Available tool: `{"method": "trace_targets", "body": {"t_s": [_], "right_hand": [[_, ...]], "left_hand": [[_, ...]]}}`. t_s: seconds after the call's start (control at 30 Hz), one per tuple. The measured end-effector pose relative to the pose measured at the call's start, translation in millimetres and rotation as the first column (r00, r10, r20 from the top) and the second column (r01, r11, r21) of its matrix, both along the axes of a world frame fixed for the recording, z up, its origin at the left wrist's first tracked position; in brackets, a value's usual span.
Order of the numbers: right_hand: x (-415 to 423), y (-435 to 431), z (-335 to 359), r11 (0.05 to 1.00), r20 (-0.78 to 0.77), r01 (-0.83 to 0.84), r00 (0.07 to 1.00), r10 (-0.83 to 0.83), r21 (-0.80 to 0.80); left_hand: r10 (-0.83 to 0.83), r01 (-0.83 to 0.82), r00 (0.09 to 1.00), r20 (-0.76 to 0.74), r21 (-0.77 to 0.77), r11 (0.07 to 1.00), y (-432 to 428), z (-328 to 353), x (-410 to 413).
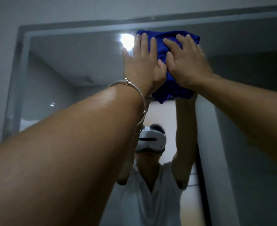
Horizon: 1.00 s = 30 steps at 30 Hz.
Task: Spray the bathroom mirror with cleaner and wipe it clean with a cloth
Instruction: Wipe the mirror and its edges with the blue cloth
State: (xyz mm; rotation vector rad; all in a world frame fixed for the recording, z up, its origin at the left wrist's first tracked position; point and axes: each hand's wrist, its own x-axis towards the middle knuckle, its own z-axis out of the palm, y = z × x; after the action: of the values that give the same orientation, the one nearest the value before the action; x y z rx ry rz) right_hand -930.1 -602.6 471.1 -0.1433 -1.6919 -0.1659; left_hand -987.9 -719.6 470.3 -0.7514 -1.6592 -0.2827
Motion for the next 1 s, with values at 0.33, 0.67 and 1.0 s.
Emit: {"method": "trace_targets", "body": {"t_s": [0.33,0.67,1.0], "right_hand": [[13.0,-26.2,-115.5,0.999,0.178,0.008,0.984,0.001,-0.049],[7.1,-71.4,-191.7,0.995,0.359,0.077,0.932,-0.047,-0.071],[-18.0,-92.3,-250.8,0.996,0.393,0.035,0.918,-0.063,0.076]], "left_hand": [[0.119,-0.108,0.978,0.17,-0.073,0.991,-17.0,-119.5,14.2],[0.333,-0.27,0.915,0.227,-0.268,0.925,-62.9,-191.0,20.5],[0.406,-0.307,0.848,0.341,-0.31,0.9,-99.6,-259.3,2.8]]}}
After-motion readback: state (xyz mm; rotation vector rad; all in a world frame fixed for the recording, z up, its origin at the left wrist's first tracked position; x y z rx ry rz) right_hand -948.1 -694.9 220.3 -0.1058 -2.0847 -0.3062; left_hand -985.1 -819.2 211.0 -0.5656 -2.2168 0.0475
